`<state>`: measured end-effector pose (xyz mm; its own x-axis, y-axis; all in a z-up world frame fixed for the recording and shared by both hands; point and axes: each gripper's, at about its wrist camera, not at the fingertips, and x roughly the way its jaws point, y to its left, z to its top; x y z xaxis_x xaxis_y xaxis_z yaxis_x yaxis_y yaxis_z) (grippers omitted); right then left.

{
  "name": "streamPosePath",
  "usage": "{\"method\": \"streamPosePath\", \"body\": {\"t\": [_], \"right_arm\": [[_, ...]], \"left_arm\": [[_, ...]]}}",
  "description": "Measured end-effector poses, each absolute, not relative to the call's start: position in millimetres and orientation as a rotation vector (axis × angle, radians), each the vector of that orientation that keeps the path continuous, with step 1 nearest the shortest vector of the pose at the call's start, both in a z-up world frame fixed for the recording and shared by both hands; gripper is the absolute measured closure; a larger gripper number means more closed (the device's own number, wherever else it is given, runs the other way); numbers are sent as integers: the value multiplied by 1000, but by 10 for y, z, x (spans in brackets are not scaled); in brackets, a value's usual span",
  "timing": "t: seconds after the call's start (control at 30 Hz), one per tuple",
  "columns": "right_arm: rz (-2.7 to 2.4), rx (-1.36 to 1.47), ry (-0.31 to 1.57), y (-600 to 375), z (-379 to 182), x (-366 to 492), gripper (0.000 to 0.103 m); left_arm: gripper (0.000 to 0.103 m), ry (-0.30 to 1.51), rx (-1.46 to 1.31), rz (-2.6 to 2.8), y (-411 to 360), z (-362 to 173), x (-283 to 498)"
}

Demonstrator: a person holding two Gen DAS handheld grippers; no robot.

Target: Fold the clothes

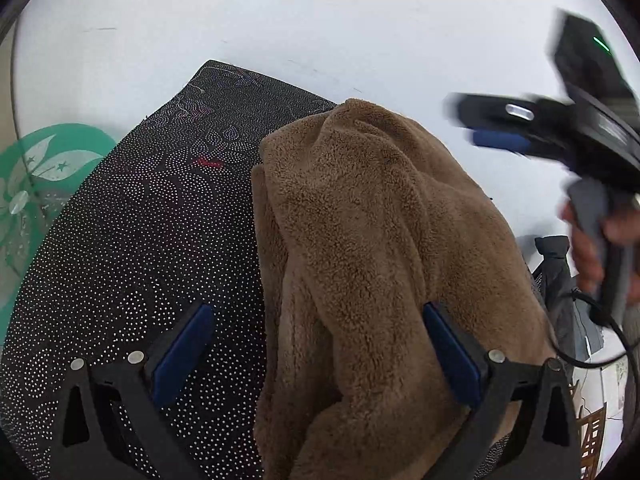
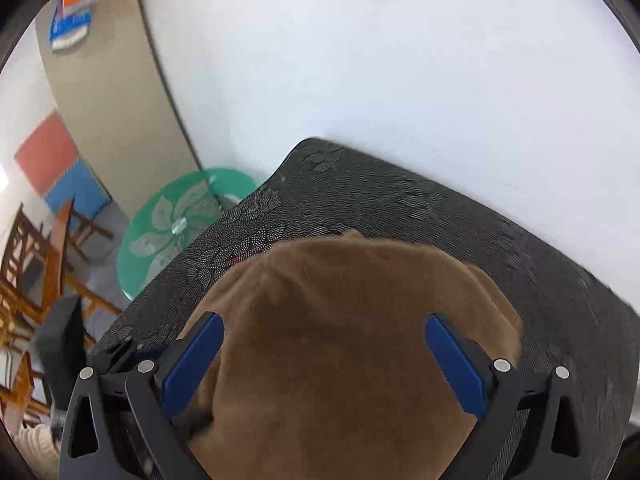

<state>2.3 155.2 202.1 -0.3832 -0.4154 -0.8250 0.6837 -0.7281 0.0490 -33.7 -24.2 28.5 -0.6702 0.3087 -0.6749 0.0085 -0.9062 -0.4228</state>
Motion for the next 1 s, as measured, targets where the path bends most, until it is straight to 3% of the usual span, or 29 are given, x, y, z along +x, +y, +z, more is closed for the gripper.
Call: {"method": "streamPosePath", "body": {"t": [0.17, 0.3, 0.53, 0.8, 1.0], "right_arm": [[-2080, 1364, 564, 1079, 1582, -310, 1], [-2052, 1499, 518, 1035, 1349, -535, 1], [-2048, 1532, 592, 928, 1185, -578, 0], [-2196, 1375, 490, 1468, 1772, -598, 0], [-2293, 1536, 142, 2321, 1755, -938, 0]], "left_arm": [[0, -622, -1186, 2646, -257, 271, -346], [0, -624, -1183, 2650, -237, 283, -320], [0, -629, -1181, 2654, -187, 279, -296], [0, -635, -1181, 2654, -203, 250, -351], [0, -636, -1180, 2656, -206, 230, -367]]}}
